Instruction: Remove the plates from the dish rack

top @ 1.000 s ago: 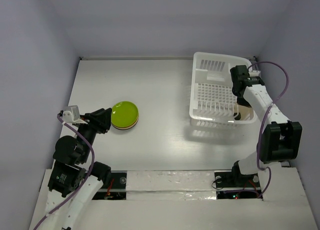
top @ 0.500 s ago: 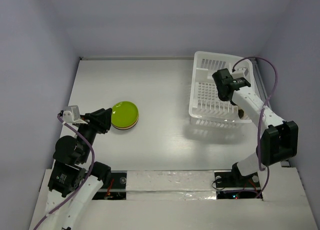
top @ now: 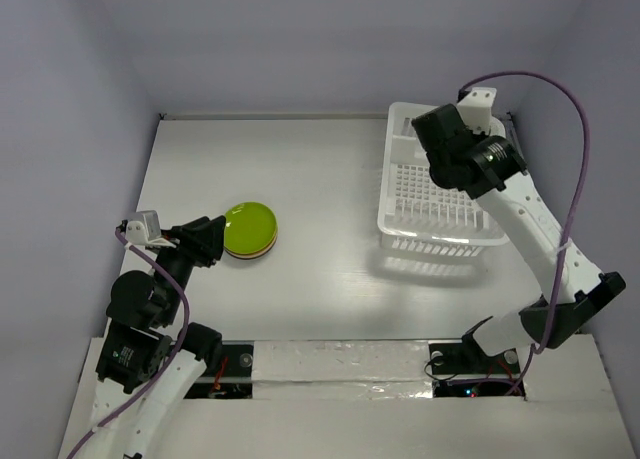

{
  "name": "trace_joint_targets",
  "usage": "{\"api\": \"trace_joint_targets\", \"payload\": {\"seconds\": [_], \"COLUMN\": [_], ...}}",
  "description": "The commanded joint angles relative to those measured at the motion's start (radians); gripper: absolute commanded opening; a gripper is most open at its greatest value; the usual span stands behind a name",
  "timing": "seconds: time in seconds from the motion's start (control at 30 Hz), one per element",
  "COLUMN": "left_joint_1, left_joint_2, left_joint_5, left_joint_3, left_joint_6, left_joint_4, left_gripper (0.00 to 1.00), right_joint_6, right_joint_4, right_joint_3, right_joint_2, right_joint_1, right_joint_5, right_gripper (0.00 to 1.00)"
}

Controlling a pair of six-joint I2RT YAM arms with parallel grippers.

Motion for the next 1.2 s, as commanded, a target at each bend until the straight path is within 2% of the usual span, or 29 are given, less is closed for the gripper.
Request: {"api": "trace_joint_targets", "payload": {"seconds": [0.0, 0.03, 0.07, 0.13, 0.17, 0.23, 0.27, 0.33, 0.47, 0.67, 0.77, 0.87, 0.9, 1.0, 1.17], "left_joint_1": [-0.006, -0.006, -0.006, -0.006, -0.006, -0.006, -0.006, -0.006, -0.006, -0.006, 0.003, 0.012, 0.012, 0.021, 0.022], "left_joint_2": [0.007, 0.009, 0.009, 0.012, 0.012, 0.016, 0.018, 0.022, 0.03, 0.052, 0.064, 0.069, 0.07, 0.072, 0.072], "left_joint_5": [-0.011, -0.014, -0.019, -0.036, -0.04, -0.054, -0.059, -0.071, -0.083, -0.089, -0.088, -0.088, -0.086, -0.082, -0.08], "left_joint_3": [-0.006, -0.004, -0.004, -0.002, -0.002, -0.001, -0.001, -0.001, 0.001, 0.001, 0.001, 0.001, 0.001, 0.001, -0.001], "left_joint_6": [0.003, 0.001, 0.0, -0.002, -0.005, -0.005, -0.007, -0.01, -0.01, -0.01, -0.01, -0.01, -0.008, -0.007, -0.007], "left_joint_4": [0.04, 0.038, 0.035, 0.032, 0.031, 0.027, 0.026, 0.024, 0.02, 0.021, 0.02, 0.021, 0.021, 0.023, 0.024], "left_gripper": [0.4, 0.4, 0.4, 0.4, 0.4, 0.4, 0.4, 0.41, 0.41, 0.42, 0.42, 0.42, 0.41, 0.42, 0.42], "right_joint_6": [0.005, 0.002, 0.005, 0.017, 0.036, 0.057, 0.081, 0.109, 0.181, 0.279, 0.315, 0.326, 0.329, 0.327, 0.316], "right_joint_4": [0.151, 0.268, 0.326, 0.5, 0.553, 0.699, 0.743, 0.859, 0.956, 1.098, 1.154, 1.167, 1.179, 1.188, 1.182], "right_joint_3": [0.066, 0.056, 0.024, -0.007, -0.018, -0.03, -0.026, -0.003, 0.071, 0.059, 0.014, -0.039, -0.059, -0.113, -0.184], "right_joint_2": [-0.009, -0.006, 0.008, 0.038, 0.061, 0.152, 0.185, 0.299, 0.483, 0.65, 0.67, 0.661, 0.643, 0.618, 0.569], "right_joint_1": [0.111, 0.157, 0.18, 0.223, 0.258, 0.289, 0.303, 0.332, 0.358, 0.378, 0.378, 0.387, 0.387, 0.387, 0.406], "right_joint_5": [-0.215, -0.281, -0.397, -0.502, -0.604, -0.692, -0.775, -0.844, -0.987, -1.122, -1.14, -1.127, -1.125, -1.124, -1.091], "right_gripper": [0.0, 0.0, 0.0, 0.0, 0.0, 0.0, 0.0, 0.0, 0.0, 0.0, 0.01, 0.07, 0.15, 0.29, 0.31]}}
